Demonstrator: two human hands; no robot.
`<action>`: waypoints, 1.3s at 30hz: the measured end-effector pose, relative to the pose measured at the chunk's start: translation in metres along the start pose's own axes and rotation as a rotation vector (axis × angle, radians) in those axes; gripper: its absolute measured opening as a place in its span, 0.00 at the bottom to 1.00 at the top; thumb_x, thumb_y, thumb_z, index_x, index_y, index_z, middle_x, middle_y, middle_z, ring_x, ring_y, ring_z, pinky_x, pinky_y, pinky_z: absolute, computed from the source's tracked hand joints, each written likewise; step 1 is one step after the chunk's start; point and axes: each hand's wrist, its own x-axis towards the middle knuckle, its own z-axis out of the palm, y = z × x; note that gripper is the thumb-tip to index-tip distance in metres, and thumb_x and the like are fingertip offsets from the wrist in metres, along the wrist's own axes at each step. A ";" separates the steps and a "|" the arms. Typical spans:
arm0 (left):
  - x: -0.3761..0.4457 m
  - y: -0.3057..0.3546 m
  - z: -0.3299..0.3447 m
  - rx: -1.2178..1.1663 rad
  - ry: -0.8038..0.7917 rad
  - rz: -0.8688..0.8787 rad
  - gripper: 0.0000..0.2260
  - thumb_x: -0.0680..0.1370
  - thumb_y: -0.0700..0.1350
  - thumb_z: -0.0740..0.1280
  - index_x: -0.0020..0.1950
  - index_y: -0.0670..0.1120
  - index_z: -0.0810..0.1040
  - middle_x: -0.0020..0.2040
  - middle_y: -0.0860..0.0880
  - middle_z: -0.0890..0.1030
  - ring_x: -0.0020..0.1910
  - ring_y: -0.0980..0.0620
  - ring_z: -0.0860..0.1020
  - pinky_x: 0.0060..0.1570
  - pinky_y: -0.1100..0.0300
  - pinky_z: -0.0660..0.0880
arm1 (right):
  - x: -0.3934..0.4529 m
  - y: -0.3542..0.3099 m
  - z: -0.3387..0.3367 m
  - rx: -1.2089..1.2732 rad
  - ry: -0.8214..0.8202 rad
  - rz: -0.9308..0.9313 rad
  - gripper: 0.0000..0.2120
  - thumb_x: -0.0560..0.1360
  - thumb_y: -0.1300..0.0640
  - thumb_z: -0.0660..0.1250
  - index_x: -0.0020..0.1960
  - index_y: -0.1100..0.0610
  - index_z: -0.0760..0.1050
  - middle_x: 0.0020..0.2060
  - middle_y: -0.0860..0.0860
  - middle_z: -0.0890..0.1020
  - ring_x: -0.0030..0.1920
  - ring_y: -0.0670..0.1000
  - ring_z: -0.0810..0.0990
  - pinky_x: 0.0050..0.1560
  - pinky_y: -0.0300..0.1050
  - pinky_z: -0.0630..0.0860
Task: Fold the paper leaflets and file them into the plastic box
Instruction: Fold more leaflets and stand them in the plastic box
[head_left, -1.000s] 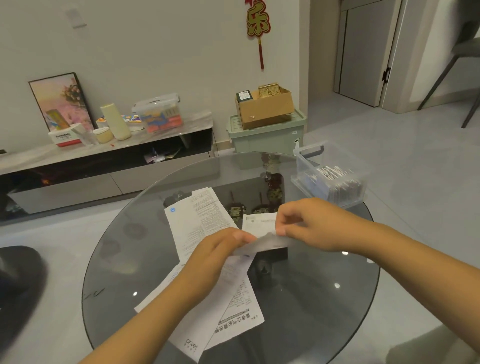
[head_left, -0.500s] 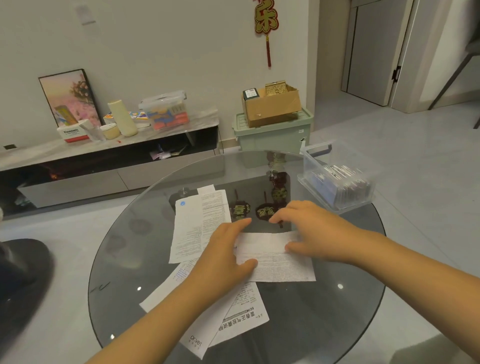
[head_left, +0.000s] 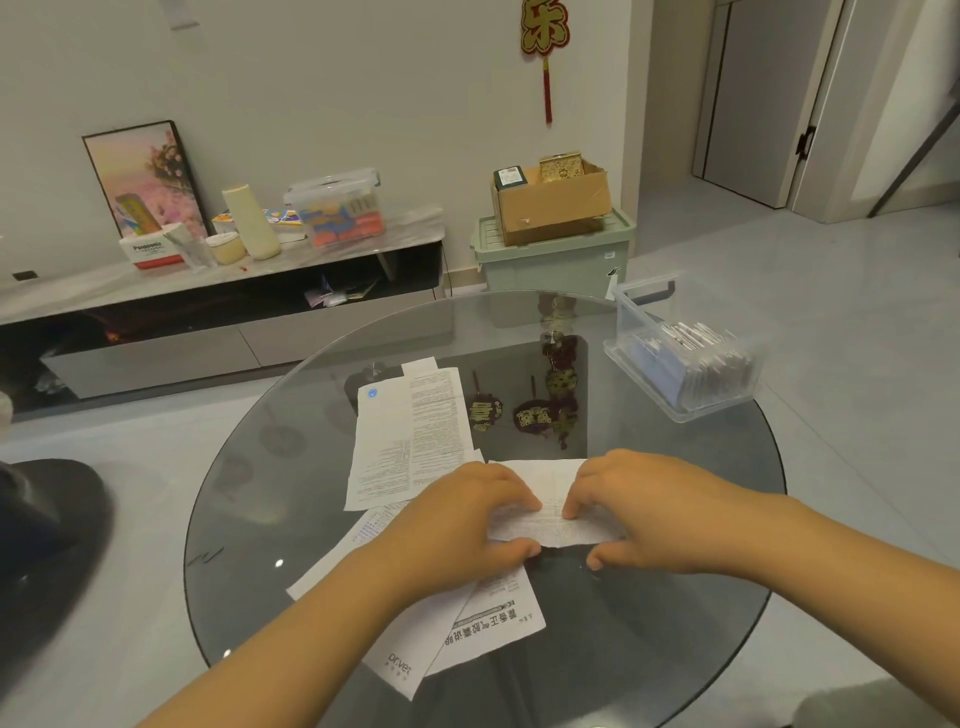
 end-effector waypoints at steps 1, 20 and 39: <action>0.001 0.000 -0.002 -0.016 0.001 -0.010 0.13 0.76 0.54 0.66 0.59 0.54 0.79 0.60 0.61 0.76 0.59 0.63 0.70 0.62 0.64 0.67 | 0.000 -0.001 0.000 0.001 0.006 0.009 0.19 0.74 0.44 0.66 0.63 0.46 0.71 0.60 0.44 0.74 0.59 0.48 0.72 0.56 0.45 0.73; 0.023 -0.008 0.013 -0.122 0.134 -0.210 0.22 0.79 0.54 0.62 0.72 0.54 0.63 0.64 0.55 0.67 0.54 0.61 0.68 0.54 0.70 0.62 | 0.027 0.008 -0.001 0.290 0.186 0.317 0.05 0.78 0.57 0.58 0.51 0.53 0.73 0.46 0.51 0.79 0.44 0.51 0.76 0.41 0.44 0.73; 0.025 0.014 0.016 0.137 0.134 -0.041 0.11 0.79 0.52 0.60 0.59 0.51 0.73 0.57 0.54 0.72 0.55 0.55 0.67 0.61 0.59 0.63 | 0.020 0.009 0.008 0.378 0.034 0.258 0.18 0.69 0.46 0.72 0.52 0.51 0.70 0.39 0.44 0.74 0.39 0.45 0.74 0.36 0.39 0.70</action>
